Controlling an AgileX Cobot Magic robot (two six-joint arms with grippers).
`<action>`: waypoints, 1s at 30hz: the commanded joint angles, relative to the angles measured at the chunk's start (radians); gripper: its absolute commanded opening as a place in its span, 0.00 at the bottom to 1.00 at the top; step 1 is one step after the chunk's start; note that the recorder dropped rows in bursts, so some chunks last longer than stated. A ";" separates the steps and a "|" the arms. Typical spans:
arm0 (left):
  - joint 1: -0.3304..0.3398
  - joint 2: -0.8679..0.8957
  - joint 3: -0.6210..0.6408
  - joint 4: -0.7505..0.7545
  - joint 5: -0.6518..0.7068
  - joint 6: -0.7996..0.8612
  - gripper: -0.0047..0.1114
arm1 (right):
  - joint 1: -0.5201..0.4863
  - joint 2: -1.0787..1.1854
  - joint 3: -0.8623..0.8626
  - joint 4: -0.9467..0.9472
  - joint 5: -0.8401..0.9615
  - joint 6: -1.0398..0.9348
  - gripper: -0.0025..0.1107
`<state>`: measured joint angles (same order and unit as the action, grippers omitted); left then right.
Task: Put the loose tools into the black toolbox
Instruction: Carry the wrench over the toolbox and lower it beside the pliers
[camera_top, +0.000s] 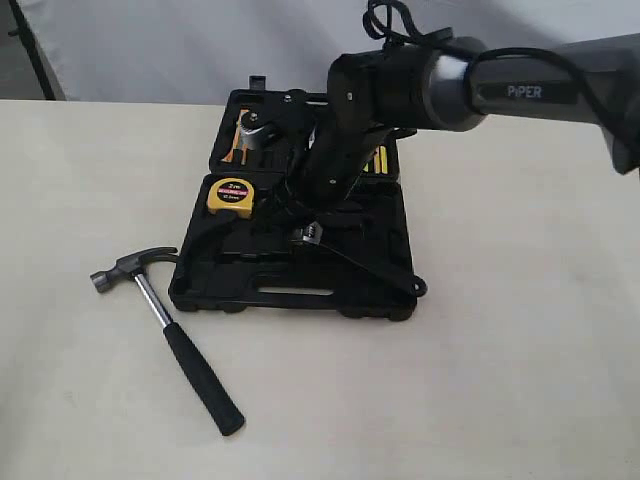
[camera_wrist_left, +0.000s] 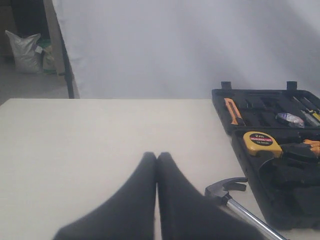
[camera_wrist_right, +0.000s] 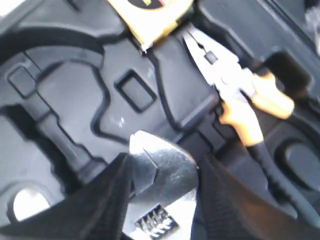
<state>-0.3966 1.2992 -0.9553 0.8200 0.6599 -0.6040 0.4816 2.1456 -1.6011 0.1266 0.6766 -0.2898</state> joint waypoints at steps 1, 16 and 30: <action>0.003 -0.008 0.009 -0.014 -0.017 -0.010 0.05 | -0.001 0.023 -0.050 0.008 0.006 -0.027 0.02; 0.003 -0.008 0.009 -0.014 -0.017 -0.010 0.05 | -0.001 0.056 -0.050 0.115 -0.058 -0.300 0.02; 0.003 -0.008 0.009 -0.014 -0.017 -0.010 0.05 | -0.001 0.060 -0.089 0.142 -0.073 -0.327 0.02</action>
<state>-0.3966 1.2992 -0.9553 0.8200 0.6599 -0.6040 0.4833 2.2092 -1.6765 0.2497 0.6057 -0.6034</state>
